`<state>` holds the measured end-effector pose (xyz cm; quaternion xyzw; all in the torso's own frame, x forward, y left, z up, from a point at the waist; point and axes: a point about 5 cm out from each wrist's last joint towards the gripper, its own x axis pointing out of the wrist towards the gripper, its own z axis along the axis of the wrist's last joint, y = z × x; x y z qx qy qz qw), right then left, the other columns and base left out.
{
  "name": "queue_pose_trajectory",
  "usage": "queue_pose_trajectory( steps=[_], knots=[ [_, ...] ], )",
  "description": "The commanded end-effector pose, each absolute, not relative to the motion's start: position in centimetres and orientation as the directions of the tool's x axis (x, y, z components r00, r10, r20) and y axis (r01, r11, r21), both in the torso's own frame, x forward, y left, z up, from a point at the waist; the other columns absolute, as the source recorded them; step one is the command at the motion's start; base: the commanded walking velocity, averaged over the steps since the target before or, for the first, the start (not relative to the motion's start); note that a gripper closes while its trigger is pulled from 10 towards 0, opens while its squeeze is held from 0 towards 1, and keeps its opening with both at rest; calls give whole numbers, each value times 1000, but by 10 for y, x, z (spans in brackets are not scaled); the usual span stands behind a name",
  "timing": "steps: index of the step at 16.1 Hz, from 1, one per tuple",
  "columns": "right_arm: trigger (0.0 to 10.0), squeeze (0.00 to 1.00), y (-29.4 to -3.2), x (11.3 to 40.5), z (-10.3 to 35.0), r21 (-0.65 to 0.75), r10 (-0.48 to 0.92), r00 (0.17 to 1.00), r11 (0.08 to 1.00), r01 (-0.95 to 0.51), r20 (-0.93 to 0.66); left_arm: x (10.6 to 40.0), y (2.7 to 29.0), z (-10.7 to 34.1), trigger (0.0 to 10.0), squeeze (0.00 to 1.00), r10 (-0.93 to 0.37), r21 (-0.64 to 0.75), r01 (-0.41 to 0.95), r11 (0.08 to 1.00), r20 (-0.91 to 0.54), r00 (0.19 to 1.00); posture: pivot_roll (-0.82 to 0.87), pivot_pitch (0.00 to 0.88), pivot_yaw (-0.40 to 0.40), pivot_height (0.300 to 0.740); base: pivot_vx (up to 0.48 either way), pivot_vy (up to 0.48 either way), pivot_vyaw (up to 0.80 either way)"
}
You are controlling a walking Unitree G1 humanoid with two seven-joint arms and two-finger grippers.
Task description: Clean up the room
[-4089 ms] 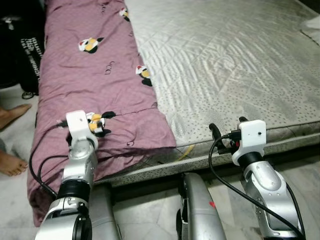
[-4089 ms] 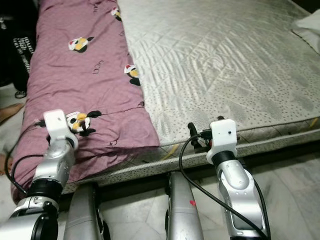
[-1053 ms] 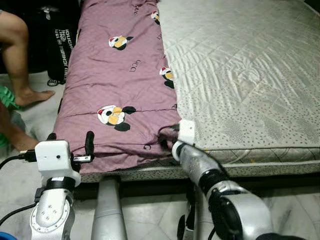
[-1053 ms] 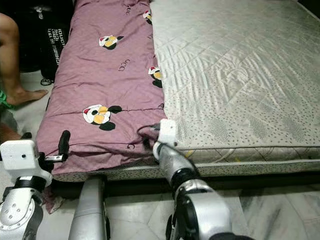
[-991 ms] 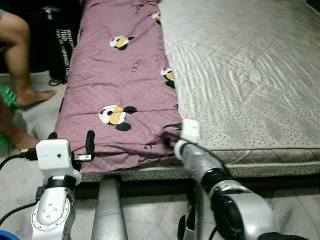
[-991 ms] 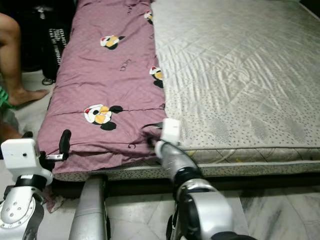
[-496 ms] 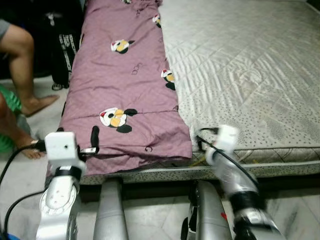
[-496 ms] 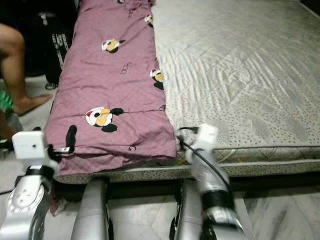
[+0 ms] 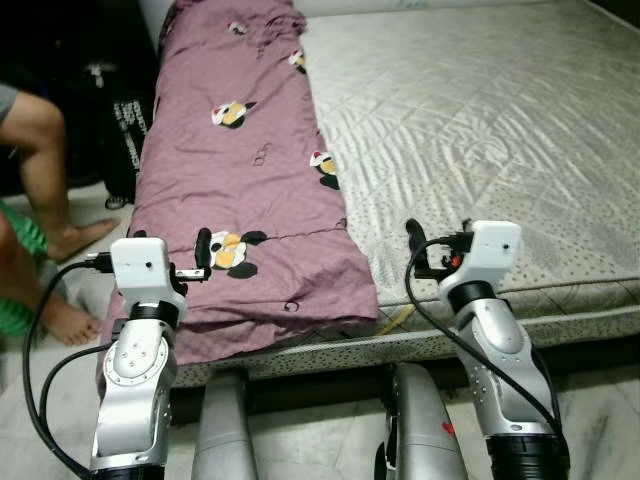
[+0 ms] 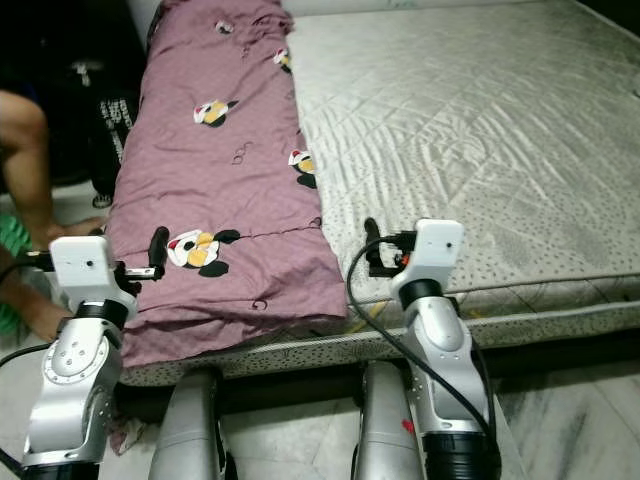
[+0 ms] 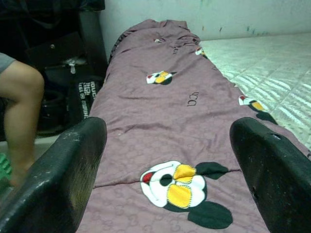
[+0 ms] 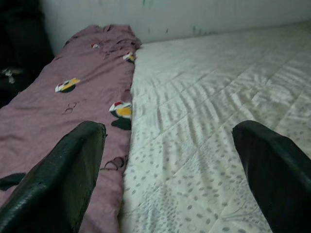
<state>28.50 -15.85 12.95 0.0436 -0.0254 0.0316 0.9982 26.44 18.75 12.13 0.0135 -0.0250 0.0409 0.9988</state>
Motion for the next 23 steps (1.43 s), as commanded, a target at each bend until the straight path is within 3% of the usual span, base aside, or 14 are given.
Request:
queue_pose_trajectory(
  steps=[1,4,16,23],
  knots=[
    [10000,0,-156,287,141,68,63,991,995,-72,117,269,191,121,10000,0,94,18,-95,995,67,993,-6,0,56,562,0,0,0],
    [10000,0,-150,292,144,65,81,988,994,-91,134,278,192,127,10000,0,73,43,-78,996,110,991,5,0,52,597,0,0,0],
    [10000,0,-149,308,149,52,96,982,993,-106,161,288,186,113,10000,0,54,87,-60,994,59,997,13,0,35,740,0,0,0],
    [10000,0,-148,311,148,37,112,981,992,-120,158,291,181,113,10000,0,41,75,-46,996,63,997,17,0,16,740,0,0,0]
  ],
)
